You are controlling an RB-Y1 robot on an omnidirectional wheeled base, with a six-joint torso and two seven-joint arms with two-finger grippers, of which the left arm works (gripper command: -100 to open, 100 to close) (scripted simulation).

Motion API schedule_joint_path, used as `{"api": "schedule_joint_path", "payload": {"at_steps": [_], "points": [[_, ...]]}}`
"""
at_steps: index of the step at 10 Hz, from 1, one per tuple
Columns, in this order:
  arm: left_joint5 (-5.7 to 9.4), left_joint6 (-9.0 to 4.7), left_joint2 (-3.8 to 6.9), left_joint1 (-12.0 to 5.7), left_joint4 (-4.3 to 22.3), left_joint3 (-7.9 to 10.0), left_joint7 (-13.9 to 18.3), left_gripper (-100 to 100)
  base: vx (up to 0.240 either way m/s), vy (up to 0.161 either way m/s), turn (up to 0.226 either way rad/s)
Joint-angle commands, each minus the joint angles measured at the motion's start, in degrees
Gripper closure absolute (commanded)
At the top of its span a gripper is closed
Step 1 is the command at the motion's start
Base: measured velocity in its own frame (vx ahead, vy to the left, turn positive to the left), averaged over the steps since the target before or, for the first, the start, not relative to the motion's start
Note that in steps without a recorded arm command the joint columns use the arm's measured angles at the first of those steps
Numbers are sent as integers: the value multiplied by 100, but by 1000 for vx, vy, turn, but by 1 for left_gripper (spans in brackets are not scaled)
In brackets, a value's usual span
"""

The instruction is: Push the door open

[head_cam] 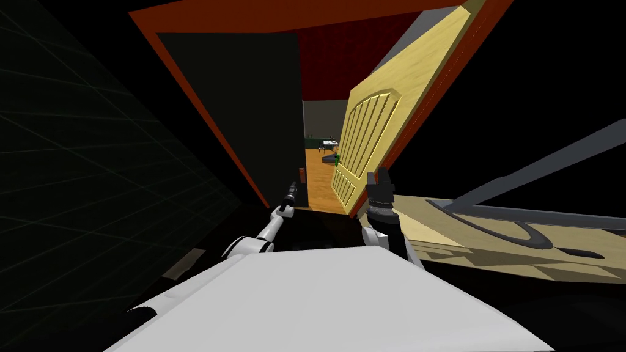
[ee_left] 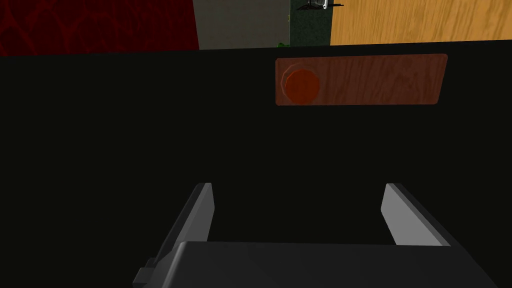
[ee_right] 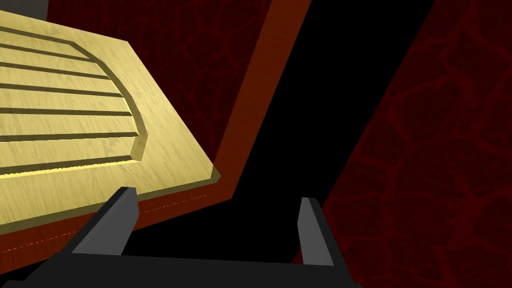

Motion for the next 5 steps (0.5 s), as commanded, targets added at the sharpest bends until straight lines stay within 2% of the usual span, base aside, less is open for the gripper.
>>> {"api": "schedule_joint_path", "payload": {"at_steps": [1, 3, 4, 5], "points": [[-2, 31, -21, -91, 173, -4, 18, -100, 92, 50, -32], [-1, 47, -44, -252, 462, -7, 51, -100, 117, 78, -35], [-3, 44, -39, -193, 360, -8, 37, -100, 44, 39, -10], [1, 49, -12, -199, 375, 5, 37, -100, 111, 11, -21]]}}
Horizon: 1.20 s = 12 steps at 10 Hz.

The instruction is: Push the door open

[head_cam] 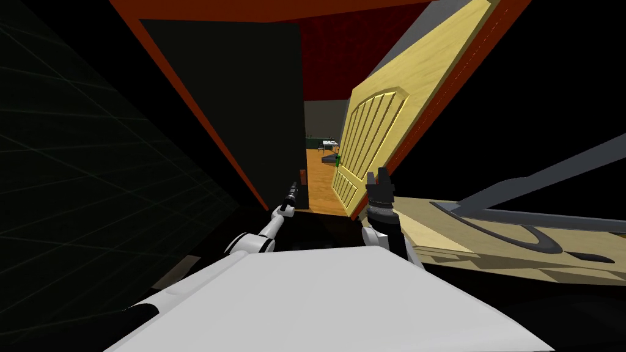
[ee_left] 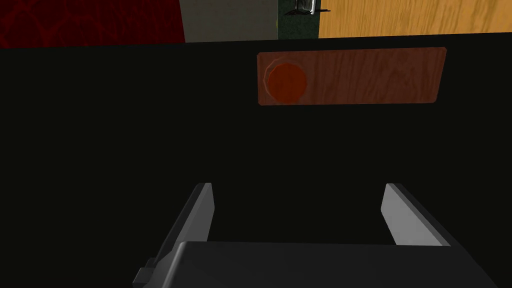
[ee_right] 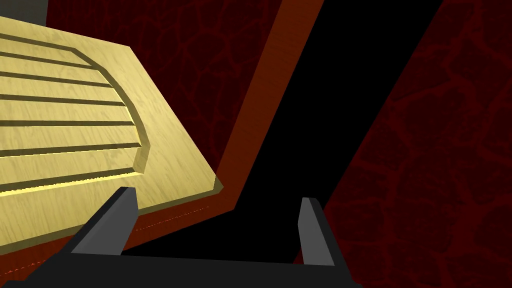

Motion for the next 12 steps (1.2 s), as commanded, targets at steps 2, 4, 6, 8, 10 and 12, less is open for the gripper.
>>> {"api": "schedule_joint_path", "payload": {"at_steps": [2, 4, 6, 8, 10, 12], "points": [[5, 15, 35, 13, -28, 17, -4, -100, 146, -24, -16], [11, 10, 57, 9, -13, 40, -10, -100, 210, -28, -25], [18, 5, 71, 4, 3, 66, -17, -100, 211, -43, -25], [26, 0, 73, -1, 20, 92, -24, -100, 204, -40, -27], [33, -6, 61, -6, 38, 120, -32, -100, 193, -29, -31], [38, -9, 47, -9, 48, 136, -36, -100, 206, -20, -17]]}}
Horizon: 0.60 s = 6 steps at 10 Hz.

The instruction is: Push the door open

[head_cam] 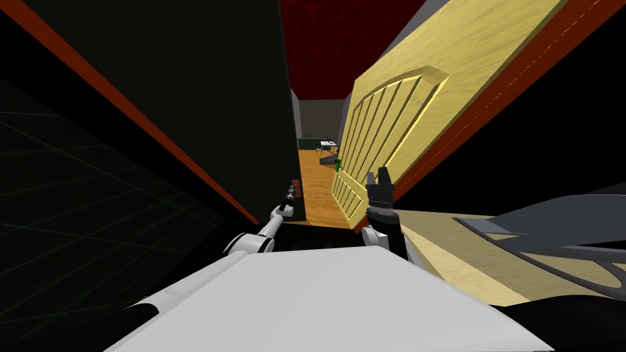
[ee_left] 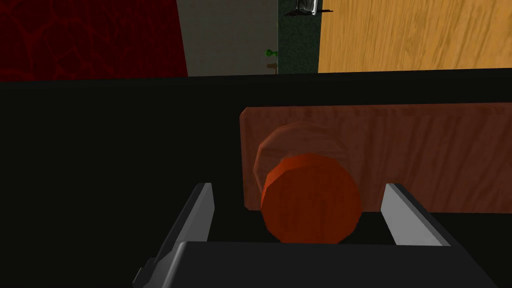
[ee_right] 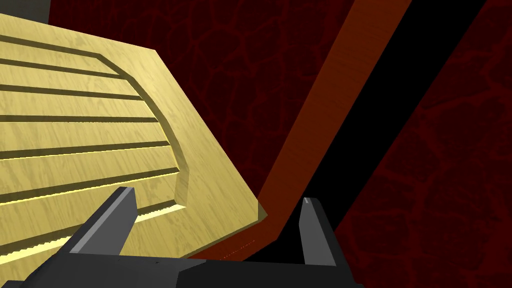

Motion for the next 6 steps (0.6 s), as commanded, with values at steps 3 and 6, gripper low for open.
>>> {"api": "schedule_joint_path", "payload": {"at_steps": [3, 6], "points": [[0, 0, 0, 0, 0, 0, 0, 100, 17, -1, -1], [0, 0, 0, 0, 0, 0, 0, 100, -20, 1, 0]]}}
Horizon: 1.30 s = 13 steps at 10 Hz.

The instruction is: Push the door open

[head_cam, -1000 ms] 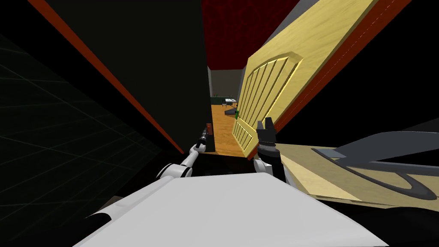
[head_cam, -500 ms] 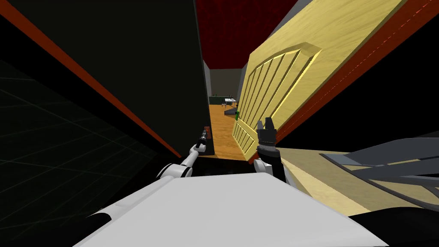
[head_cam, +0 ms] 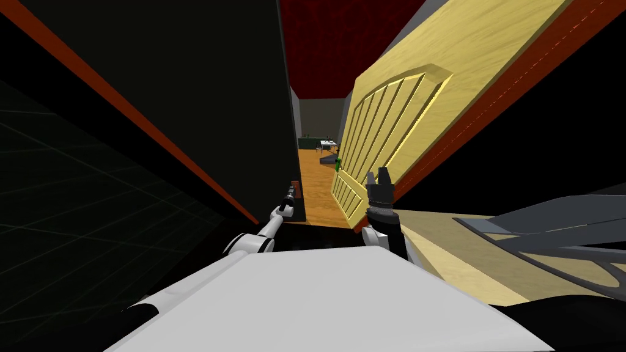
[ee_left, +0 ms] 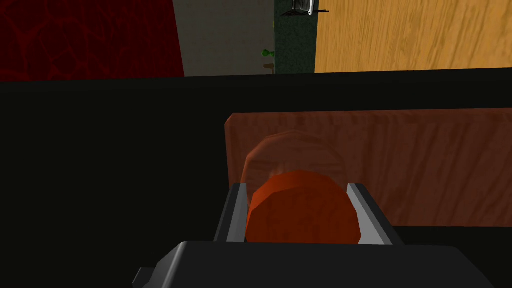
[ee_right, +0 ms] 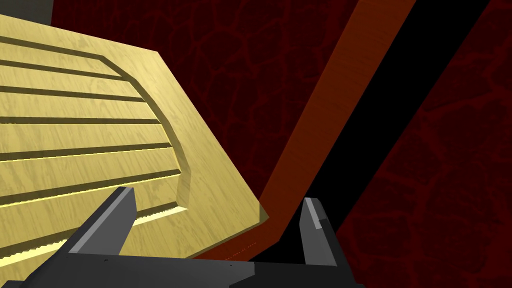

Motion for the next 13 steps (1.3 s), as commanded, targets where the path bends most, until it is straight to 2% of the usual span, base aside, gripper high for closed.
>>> {"api": "schedule_joint_path", "payload": {"at_steps": [1, 8, 10, 11, 12, 13], "points": [[3, -7, -1, -11, -10, 3, 5, 100, 0, 0, 0], [99, -24, 84, -28, 53, 380, -268, 100, 163, -73, 74], [99, -24, 84, -28, 53, 380, -268, 100, 83, -30, 20], [132, -32, 97, -39, 70, 507, -358, 100, 112, -73, 108], [132, -32, 97, -39, 70, 507, -358, 100, 134, -85, 68], [159, -39, 105, -47, 84, 608, -429, 100, 169, -56, 102]]}}
